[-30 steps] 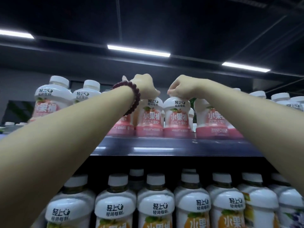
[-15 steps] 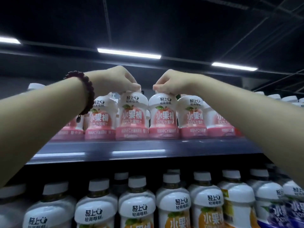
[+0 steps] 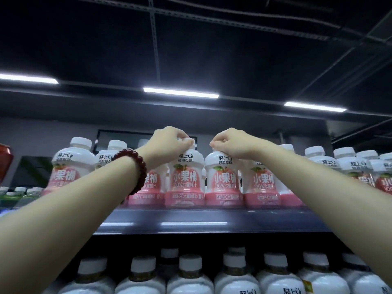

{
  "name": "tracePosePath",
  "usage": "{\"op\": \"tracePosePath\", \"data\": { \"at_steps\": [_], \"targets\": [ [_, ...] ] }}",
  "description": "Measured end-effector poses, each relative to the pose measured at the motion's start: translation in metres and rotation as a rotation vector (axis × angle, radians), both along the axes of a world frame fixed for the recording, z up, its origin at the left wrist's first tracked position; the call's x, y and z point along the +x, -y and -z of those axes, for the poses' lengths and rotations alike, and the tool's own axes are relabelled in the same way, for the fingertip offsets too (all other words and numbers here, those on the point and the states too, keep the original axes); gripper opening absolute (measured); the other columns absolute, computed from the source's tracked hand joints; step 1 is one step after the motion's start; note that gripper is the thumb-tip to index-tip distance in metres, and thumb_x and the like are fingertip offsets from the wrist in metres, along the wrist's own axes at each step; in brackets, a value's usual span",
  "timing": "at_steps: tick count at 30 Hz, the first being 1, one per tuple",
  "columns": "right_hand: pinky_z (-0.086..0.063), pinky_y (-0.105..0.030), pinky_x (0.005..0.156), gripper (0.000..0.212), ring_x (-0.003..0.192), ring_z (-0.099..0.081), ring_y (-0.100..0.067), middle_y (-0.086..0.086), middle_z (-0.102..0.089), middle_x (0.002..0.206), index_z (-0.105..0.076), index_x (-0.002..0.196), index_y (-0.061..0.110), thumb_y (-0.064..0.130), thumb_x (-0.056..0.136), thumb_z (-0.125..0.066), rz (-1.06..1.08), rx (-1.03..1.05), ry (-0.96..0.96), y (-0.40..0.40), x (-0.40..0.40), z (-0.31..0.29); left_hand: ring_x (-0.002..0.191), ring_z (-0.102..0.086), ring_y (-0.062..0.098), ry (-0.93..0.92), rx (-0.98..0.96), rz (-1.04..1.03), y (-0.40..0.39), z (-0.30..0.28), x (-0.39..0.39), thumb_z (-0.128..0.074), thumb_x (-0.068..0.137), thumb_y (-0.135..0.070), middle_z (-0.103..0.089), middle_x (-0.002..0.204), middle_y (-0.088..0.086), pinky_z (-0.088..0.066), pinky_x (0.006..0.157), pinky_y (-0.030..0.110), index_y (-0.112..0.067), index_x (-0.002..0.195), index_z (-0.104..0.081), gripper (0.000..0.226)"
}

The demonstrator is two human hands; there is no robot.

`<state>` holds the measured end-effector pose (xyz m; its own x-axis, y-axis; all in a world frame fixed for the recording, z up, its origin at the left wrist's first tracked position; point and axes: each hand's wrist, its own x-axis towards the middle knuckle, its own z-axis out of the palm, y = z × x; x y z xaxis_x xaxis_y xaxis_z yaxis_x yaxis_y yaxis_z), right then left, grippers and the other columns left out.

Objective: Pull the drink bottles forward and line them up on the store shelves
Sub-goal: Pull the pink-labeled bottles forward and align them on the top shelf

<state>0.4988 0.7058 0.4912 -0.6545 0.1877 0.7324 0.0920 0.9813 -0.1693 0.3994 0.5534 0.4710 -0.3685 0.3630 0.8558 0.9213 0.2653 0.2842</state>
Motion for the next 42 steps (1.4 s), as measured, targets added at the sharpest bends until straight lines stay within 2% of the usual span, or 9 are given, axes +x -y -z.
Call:
{"op": "tracePosePath", "data": {
  "at_steps": [8, 12, 17, 22, 27, 34, 37, 40, 42],
  "targets": [
    [-0.05, -0.039, 0.078, 0.035, 0.096, -0.063, -0.032, -0.016, -0.068, 0.112, -0.068, 0.111, 0.006, 0.027, 0.096, -0.045, 0.041, 0.01, -0.01, 0.003, -0.004, -0.002, 0.074, -0.06, 0.013, 0.032, 0.021, 0.044, 0.004, 0.003, -0.002, -0.05, 0.092, -0.033, -0.062, 0.099, 0.003, -0.043, 0.051, 0.019, -0.023, 0.111, -0.066, 0.027],
    [-0.035, -0.028, 0.058, 0.04, 0.074, -0.043, -0.02, -0.028, -0.062, 0.117, -0.057, 0.115, -0.009, 0.023, 0.095, -0.046, 0.074, -0.013, 0.02, 0.005, -0.009, -0.008, 0.083, -0.059, 0.019, 0.108, 0.079, 0.092, -0.001, -0.002, -0.002, -0.055, 0.09, -0.029, -0.063, 0.097, 0.003, -0.044, 0.064, 0.024, -0.015, 0.102, -0.07, 0.024],
    [-0.039, -0.029, 0.06, 0.039, 0.071, -0.048, -0.018, -0.009, -0.06, 0.083, -0.064, 0.108, -0.005, 0.028, 0.095, -0.048, 0.025, -0.048, 0.017, -0.004, -0.008, -0.009, 0.08, -0.06, 0.022, 0.143, 0.084, 0.138, -0.005, -0.005, -0.006, -0.054, 0.092, -0.024, -0.066, 0.09, 0.007, -0.047, 0.069, 0.028, -0.008, 0.097, -0.07, 0.023],
    [-0.041, -0.026, 0.06, 0.03, 0.075, -0.057, -0.013, -0.007, -0.069, 0.104, -0.069, 0.11, 0.013, 0.031, 0.097, -0.048, 0.021, -0.035, 0.023, 0.0, -0.006, -0.006, 0.086, -0.063, 0.02, 0.112, 0.082, 0.124, 0.0, 0.0, -0.012, -0.053, 0.093, -0.031, -0.065, 0.103, 0.004, -0.049, 0.067, 0.027, -0.018, 0.107, -0.068, 0.024],
    [-0.043, -0.029, 0.077, 0.038, 0.099, -0.058, -0.022, -0.007, -0.065, 0.114, -0.064, 0.117, 0.014, 0.04, 0.097, -0.044, 0.081, 0.1, -0.068, 0.025, -0.01, -0.005, 0.096, -0.06, 0.016, 0.022, 0.176, 0.088, 0.016, 0.0, -0.015, -0.052, 0.093, -0.027, -0.066, 0.102, -0.001, -0.046, 0.079, 0.028, -0.017, 0.111, -0.067, 0.026],
    [-0.047, -0.03, 0.082, 0.033, 0.101, -0.06, -0.022, -0.007, -0.068, 0.11, -0.067, 0.108, 0.01, 0.032, 0.098, -0.045, -0.115, 0.222, -0.229, 0.088, -0.049, 0.004, 0.073, -0.058, 0.01, -0.046, 0.244, -0.151, 0.067, 0.002, -0.05, -0.06, 0.088, -0.017, -0.072, 0.093, 0.004, -0.043, 0.061, 0.02, -0.012, 0.098, -0.071, 0.016],
    [-0.05, -0.035, 0.084, 0.033, 0.1, -0.061, -0.028, -0.012, -0.068, 0.107, -0.068, 0.106, 0.007, 0.03, 0.097, -0.046, -0.134, 0.21, -0.202, 0.11, -0.071, 0.001, 0.085, -0.059, 0.015, -0.054, 0.255, -0.252, 0.085, 0.004, -0.063, -0.06, 0.088, -0.017, -0.07, 0.103, 0.005, -0.042, 0.058, 0.016, -0.011, 0.104, -0.069, 0.019],
    [-0.049, -0.034, 0.073, 0.031, 0.091, -0.06, -0.032, -0.015, -0.065, 0.101, -0.066, 0.097, 0.005, 0.028, 0.096, -0.046, -0.082, 0.186, -0.134, 0.123, -0.094, -0.004, 0.109, -0.058, 0.024, -0.036, 0.23, -0.286, 0.097, 0.007, -0.073, -0.06, 0.088, -0.015, -0.065, 0.116, 0.01, -0.045, 0.084, 0.026, -0.006, 0.114, -0.065, 0.028],
    [-0.038, -0.031, 0.053, 0.031, 0.065, -0.049, -0.029, -0.011, -0.051, 0.074, -0.05, 0.068, 0.007, 0.022, 0.095, -0.046, -0.027, 0.151, -0.092, 0.13, -0.106, -0.004, 0.108, -0.057, 0.027, 0.042, 0.199, -0.271, 0.099, 0.01, -0.078, -0.057, 0.087, -0.017, -0.063, 0.11, 0.011, -0.044, 0.081, 0.028, -0.005, 0.114, -0.063, 0.03]
  ]
}}
